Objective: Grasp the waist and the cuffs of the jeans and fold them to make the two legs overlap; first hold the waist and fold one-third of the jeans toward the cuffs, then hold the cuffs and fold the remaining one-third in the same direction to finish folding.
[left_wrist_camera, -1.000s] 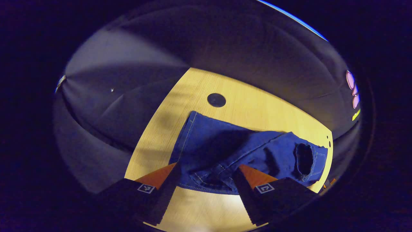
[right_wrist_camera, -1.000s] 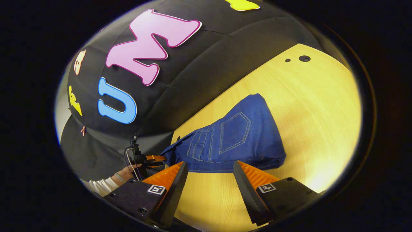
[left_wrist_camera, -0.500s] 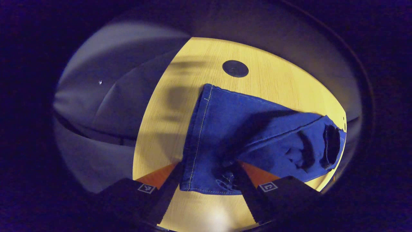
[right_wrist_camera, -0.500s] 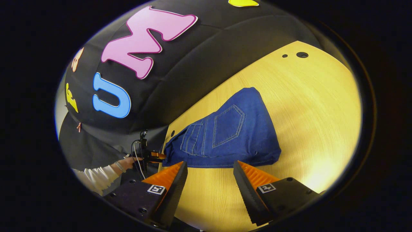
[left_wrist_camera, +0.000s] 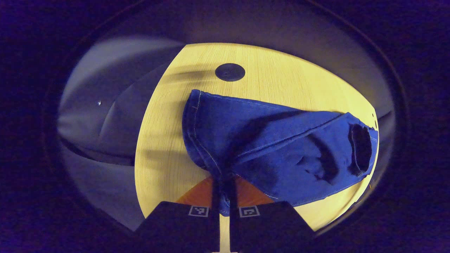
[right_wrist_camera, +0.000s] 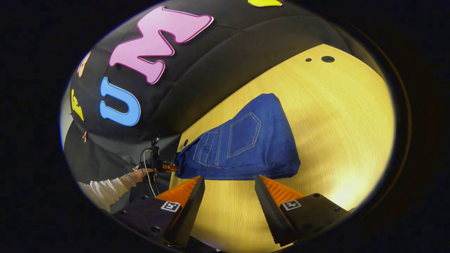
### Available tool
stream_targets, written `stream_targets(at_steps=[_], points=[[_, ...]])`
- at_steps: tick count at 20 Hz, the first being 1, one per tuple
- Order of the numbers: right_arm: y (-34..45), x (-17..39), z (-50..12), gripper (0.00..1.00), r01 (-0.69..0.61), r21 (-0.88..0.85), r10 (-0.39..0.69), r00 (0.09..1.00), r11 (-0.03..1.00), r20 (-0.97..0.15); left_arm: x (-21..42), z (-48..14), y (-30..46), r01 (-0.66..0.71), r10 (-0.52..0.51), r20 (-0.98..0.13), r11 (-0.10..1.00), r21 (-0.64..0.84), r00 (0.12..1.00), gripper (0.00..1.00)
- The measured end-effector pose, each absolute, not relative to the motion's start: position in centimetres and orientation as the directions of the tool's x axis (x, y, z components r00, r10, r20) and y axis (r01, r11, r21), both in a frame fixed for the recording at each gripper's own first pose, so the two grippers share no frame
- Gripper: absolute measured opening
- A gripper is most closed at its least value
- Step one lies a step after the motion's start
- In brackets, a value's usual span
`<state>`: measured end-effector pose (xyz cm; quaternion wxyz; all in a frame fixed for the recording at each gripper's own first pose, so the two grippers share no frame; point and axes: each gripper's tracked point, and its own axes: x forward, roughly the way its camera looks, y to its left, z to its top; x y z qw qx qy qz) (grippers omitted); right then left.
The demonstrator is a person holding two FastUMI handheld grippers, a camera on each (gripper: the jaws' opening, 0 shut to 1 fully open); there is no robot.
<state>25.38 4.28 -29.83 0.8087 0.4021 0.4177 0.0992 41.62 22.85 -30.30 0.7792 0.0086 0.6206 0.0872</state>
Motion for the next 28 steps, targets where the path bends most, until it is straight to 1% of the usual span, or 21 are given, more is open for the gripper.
stream_targets(at_steps=[1,2,3,5,7,10,12,13,15,18,20,22,23,24,25,27,28], points=[[4.2,25.3,-29.5,0.88,0.172,0.734,0.496,0.635,0.657,-0.593,41.7,-30.1,22.8,-0.123,0.159,-0.963,0.983,0.135,0.215,0.07],[4.0,25.3,-29.3,0.88,0.168,0.733,0.494,0.638,0.659,-0.591,41.8,-30.1,22.8,-0.118,0.144,-0.965,0.986,0.120,0.220,0.07],[3.8,25.1,-28.9,0.88,0.164,0.732,0.493,0.641,0.661,-0.588,42.0,-29.9,22.0,-0.128,0.100,-0.967,0.989,0.071,0.235,0.06],[3.1,25.0,-28.9,0.88,0.164,0.725,0.484,0.644,0.669,-0.592,43.0,-28.2,19.3,-0.134,-0.014,-0.954,0.989,-0.056,0.299,0.06],[2.3,24.8,-28.9,0.88,0.175,0.726,0.476,0.649,0.665,-0.593,43.6,-26.1,17.6,-0.110,-0.105,-0.928,0.982,-0.153,0.356,0.06],[1.7,24.6,-28.5,0.88,0.189,0.737,0.469,0.663,0.649,-0.583,43.9,-21.8,13.3,-0.029,-0.235,-0.866,0.961,-0.276,0.441,0.06],[1.3,24.4,-28.1,0.88,0.182,0.735,0.465,0.670,0.653,-0.579,44.2,-18.3,8.8,0.027,-0.345,-0.797,0.923,-0.383,0.496,0.06],[1.3,24.2,-27.8,0.88,0.179,0.736,0.465,0.672,0.654,-0.576,44.6,-16.6,6.8,0.061,-0.385,-0.763,0.907,-0.416,0.520,0.06],[0.9,23.9,-27.3,0.88,0.175,0.739,0.464,0.678,0.650,-0.569,44.9,-14.5,2.9,0.147,-0.441,-0.721,0.889,-0.435,0.534,0.06],[0.4,23.2,-26.9,0.88,0.175,0.746,0.463,0.688,0.642,-0.559,45.3,-11.5,-5.7,0.263,-0.548,-0.646,0.832,-0.489,0.532,0.06],[-0.2,22.5,-26.7,0.88,0.179,0.747,0.457,0.693,0.640,-0.558,45.1,-10.1,-12.5,0.351,-0.626,-0.595,0.778,-0.521,0.504,0.06],[-1.3,21.8,-26.4,0.88,0.190,0.747,0.444,0.702,0.637,-0.557,44.4,-11.2,-18.7,0.398,-0.674,-0.592,0.739,-0.544,0.442,0.06],[-2.0,21.4,-26.3,0.88,0.198,0.747,0.434,0.708,0.635,-0.557,43.9,-12.8,-21.4,0.406,-0.680,-0.608,0.733,-0.545,0.410,0.06],[-2.8,21.0,-26.2,0.88,0.209,0.746,0.422,0.715,0.632,-0.557,43.2,-15.2,-23.6,0.414,-0.671,-0.640,0.738,-0.533,0.373,0.06],[-3.8,20.5,-26.1,0.88,0.219,0.748,0.412,0.722,0.627,-0.556,42.2,-18.5,-25.0,0.425,-0.636,-0.697,0.760,-0.491,0.331,0.06],[-5.2,19.8,-26.0,0.88,0.237,0.752,0.394,0.733,0.615,-0.554,39.9,-24.8,-26.5,0.446,-0.528,-0.805,0.810,-0.381,0.271,0.06],[-5.8,19.4,-26.0,0.88,0.240,0.748,0.389,0.733,0.619,-0.558,39.0,-26.5,-26.9,0.456,-0.470,-0.846,0.828,-0.325,0.251,0.06]])
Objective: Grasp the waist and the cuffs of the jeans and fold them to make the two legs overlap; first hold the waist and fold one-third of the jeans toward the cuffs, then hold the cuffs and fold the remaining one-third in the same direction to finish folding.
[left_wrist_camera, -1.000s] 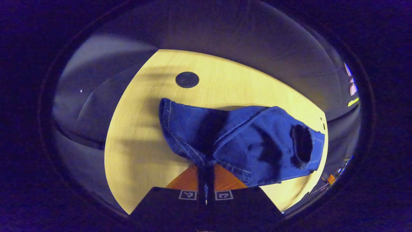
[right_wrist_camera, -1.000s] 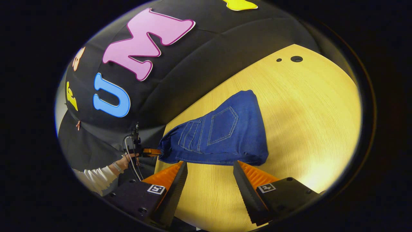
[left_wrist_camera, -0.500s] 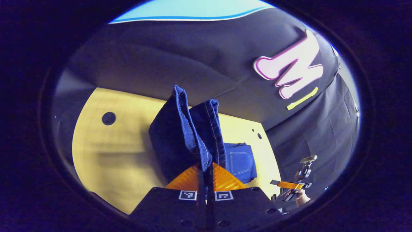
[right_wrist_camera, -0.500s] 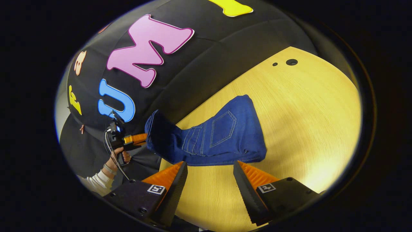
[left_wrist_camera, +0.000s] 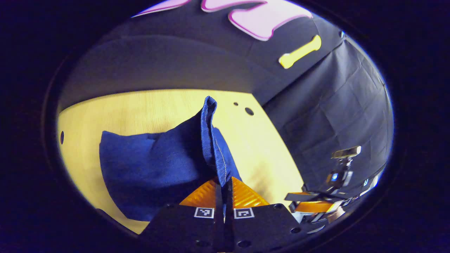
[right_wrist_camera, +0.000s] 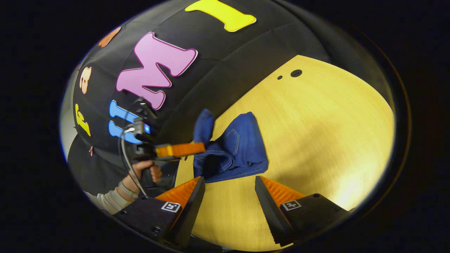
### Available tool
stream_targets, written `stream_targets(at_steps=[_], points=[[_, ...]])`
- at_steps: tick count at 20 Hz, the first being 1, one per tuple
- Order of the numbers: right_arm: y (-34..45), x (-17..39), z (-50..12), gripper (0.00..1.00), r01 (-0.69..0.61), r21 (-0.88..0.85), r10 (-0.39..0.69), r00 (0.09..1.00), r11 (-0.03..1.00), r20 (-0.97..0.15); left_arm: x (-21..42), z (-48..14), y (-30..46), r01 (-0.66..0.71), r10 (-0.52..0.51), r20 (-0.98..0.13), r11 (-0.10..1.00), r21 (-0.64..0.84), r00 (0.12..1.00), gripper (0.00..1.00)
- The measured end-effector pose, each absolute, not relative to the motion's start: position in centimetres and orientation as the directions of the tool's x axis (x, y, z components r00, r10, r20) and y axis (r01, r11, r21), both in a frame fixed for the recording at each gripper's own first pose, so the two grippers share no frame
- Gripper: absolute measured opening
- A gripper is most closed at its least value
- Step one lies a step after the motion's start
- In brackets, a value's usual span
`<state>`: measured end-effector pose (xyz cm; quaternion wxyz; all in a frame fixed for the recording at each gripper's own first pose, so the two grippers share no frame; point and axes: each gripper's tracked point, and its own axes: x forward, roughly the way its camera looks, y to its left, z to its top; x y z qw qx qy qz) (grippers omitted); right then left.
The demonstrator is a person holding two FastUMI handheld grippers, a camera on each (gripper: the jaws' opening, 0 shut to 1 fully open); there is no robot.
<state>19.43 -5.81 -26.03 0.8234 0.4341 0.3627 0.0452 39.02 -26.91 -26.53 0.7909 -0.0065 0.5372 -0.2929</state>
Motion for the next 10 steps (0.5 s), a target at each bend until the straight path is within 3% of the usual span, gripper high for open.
stream_targets(at_steps=[2,4,5,6,7,9,10], points=[[-7.1,18.8,-26.2,0.88,0.236,0.730,0.381,0.728,0.641,-0.570,37.8,-28.8,-26.9,0.476,-0.347,-0.906,0.856,-0.201,0.242,0.07],[-8.4,18.6,-25.9,0.88,0.225,0.718,0.372,0.732,0.659,-0.571,36.4,-28.5,-27.2,0.487,-0.297,-0.929,0.859,-0.159,0.219,0.13],[-9.0,18.6,-25.6,0.88,0.210,0.701,0.361,0.737,0.681,-0.572,36.2,-27.1,-27.8,0.482,-0.309,-0.918,0.862,-0.160,0.247,0.33],[-9.8,18.7,-25.3,0.88,0.189,0.666,0.337,0.744,0.722,-0.577,36.2,-25.0,-28.9,0.480,-0.316,-0.894,0.867,-0.135,0.319,0.43],[-10.9,18.7,-25.2,0.88,0.163,0.601,0.295,0.752,0.783,-0.589,36.4,-22.3,-29.0,0.484,-0.307,-0.854,0.872,-0.075,0.421,0.65],[-13.4,19.0,-24.0,0.91,0.107,0.444,0.198,0.786,0.890,-0.586,36.5,-17.0,-29.0,0.481,-0.319,-0.744,0.877,0.004,0.587,0.80],[-13.9,19.3,-22.4,0.95,0.077,0.398,0.175,0.810,0.914,-0.560,35.8,-15.1,-28.5,0.472,-0.315,-0.686,0.880,0.047,0.656,0.82]])
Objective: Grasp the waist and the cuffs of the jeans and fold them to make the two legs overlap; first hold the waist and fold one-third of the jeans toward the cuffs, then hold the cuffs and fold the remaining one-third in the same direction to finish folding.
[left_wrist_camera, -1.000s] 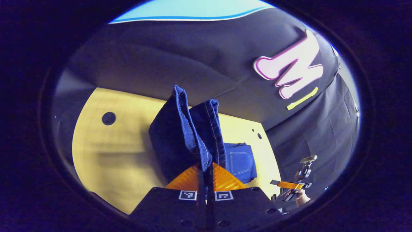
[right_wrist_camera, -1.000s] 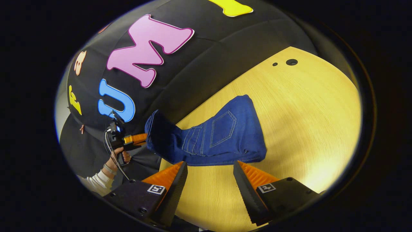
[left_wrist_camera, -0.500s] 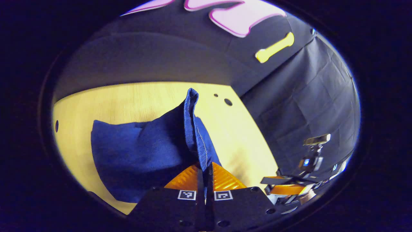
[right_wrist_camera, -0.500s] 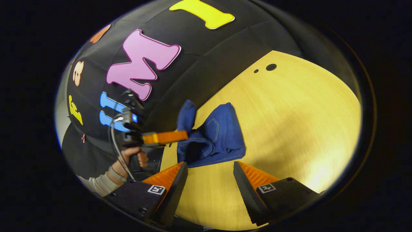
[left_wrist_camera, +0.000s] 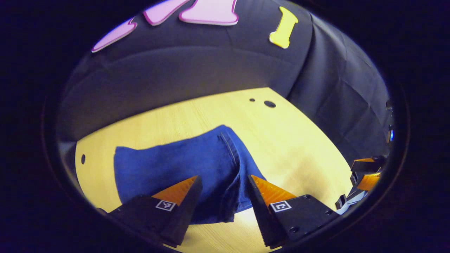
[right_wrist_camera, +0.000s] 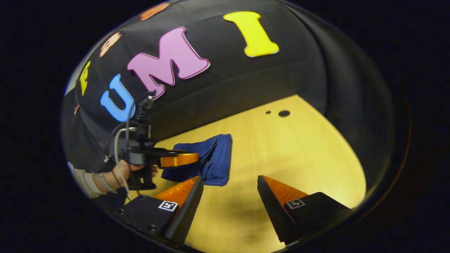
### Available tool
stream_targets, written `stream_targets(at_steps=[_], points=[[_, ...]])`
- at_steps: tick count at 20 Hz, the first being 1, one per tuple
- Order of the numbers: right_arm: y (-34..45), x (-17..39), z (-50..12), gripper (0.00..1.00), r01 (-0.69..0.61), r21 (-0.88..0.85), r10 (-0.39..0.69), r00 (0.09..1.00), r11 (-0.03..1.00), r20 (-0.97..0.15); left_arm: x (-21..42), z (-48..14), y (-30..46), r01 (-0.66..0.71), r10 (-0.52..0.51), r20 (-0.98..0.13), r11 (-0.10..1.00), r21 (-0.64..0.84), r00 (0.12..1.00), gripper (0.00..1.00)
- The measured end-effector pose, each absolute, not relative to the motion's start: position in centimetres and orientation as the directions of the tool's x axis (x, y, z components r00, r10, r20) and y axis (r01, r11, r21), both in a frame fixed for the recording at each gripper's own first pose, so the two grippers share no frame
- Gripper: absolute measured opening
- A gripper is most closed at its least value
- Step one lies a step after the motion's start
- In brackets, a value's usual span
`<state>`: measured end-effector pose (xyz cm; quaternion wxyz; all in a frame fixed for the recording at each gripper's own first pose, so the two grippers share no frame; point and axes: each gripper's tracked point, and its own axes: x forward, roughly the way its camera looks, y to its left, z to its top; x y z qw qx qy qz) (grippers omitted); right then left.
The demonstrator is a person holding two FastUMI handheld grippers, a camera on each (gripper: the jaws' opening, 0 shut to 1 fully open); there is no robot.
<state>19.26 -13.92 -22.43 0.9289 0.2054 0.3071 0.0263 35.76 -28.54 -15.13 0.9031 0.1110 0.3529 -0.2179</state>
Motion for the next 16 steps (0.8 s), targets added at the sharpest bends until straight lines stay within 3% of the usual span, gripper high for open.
stream_targets(at_steps=[1,3,7,11,14,16], points=[[-14.2,19.4,-20.8,0.95,0.057,0.357,0.153,0.834,0.932,-0.531,34.5,-12.3,-27.9,0.454,-0.303,-0.629,0.887,0.090,0.716,0.89],[-14.5,19.3,-16.5,0.94,0.027,0.279,0.107,0.885,0.960,-0.454,31.0,-7.8,-25.9,0.379,-0.254,-0.527,0.914,0.143,0.811,0.94],[-13.2,18.1,-8.1,0.96,0.006,0.179,0.048,0.954,0.984,-0.295,21.4,1.4,-22.7,0.279,-0.233,-0.317,0.954,0.108,0.919,0.95],[-7.9,13.5,-3.2,0.97,-0.060,0.070,0.074,0.971,0.996,-0.228,10.9,7.9,-21.9,0.213,-0.186,-0.167,0.963,0.163,0.968,0.95],[-2.5,9.5,0.6,0.97,-0.161,-0.012,0.158,0.976,0.987,-0.153,6.1,7.9,-22.4,0.188,-0.172,-0.109,0.969,0.158,0.979,0.94],[-0.5,7.3,1.7,0.96,-0.187,0.002,0.184,0.968,0.982,-0.170,3.3,7.7,-22.5,0.188,-0.175,-0.103,0.973,0.133,0.979,0.94]])
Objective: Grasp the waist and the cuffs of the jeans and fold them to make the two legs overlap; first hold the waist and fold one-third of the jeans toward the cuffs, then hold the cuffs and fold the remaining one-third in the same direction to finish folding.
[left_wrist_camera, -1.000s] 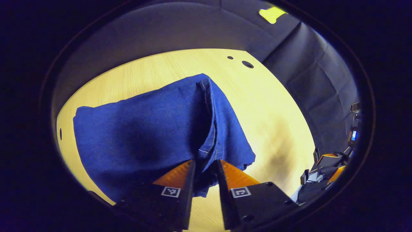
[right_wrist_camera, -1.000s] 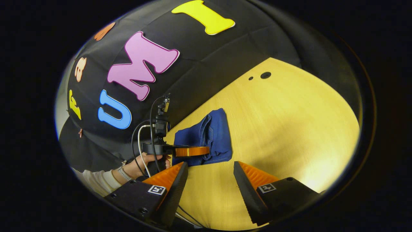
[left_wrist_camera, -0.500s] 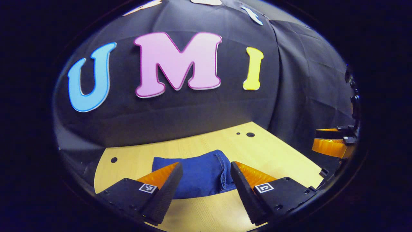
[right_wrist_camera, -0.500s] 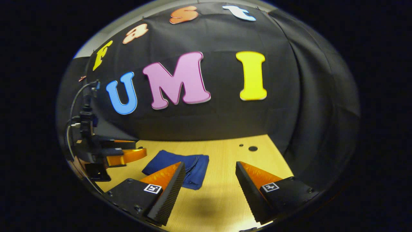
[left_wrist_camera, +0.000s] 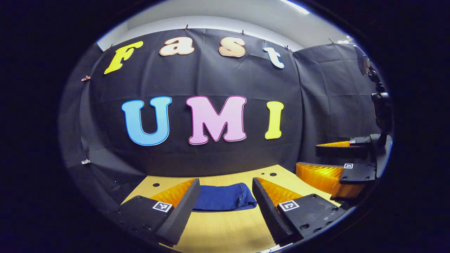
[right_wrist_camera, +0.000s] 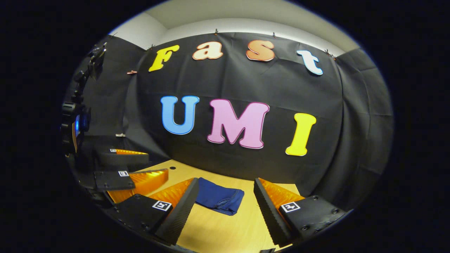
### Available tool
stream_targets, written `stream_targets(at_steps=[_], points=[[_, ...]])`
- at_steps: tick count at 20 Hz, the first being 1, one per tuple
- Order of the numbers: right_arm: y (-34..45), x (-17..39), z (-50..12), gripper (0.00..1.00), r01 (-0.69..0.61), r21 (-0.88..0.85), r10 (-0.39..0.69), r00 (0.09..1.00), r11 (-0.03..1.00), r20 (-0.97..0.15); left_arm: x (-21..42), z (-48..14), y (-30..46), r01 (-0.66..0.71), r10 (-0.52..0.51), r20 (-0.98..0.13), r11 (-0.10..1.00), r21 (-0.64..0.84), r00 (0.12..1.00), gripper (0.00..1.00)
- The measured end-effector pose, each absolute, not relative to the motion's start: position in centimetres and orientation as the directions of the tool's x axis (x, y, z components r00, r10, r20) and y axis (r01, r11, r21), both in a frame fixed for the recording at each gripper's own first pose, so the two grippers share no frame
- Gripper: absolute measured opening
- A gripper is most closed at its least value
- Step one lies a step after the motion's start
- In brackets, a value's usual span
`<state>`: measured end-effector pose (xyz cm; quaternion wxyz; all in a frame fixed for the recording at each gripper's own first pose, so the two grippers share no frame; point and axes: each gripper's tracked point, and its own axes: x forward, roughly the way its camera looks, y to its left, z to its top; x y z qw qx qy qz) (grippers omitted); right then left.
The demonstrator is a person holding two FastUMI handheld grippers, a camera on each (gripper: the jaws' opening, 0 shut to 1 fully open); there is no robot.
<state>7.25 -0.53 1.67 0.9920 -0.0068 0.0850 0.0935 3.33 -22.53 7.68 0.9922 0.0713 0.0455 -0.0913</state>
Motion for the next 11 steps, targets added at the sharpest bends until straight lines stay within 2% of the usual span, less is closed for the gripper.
stream_targets(at_steps=[3,9,11], points=[[0.9,4.8,3.1,0.96,-0.203,0.063,0.210,0.966,0.977,-0.154,1.5,8.4,-21.5,0.133,-0.121,-0.089,0.980,0.151,0.989,0.94],[-2.3,4.2,4.8,0.96,-0.174,0.014,0.174,0.982,0.985,-0.075,-0.9,10.4,-20.1,0.041,-0.033,-0.063,0.990,0.132,0.997,0.94],[-3.5,4.1,4.8,0.96,-0.177,0.009,0.177,0.981,0.984,-0.085,-0.8,10.5,-20.1,0.022,-0.012,-0.072,0.990,0.137,0.997,0.94]])
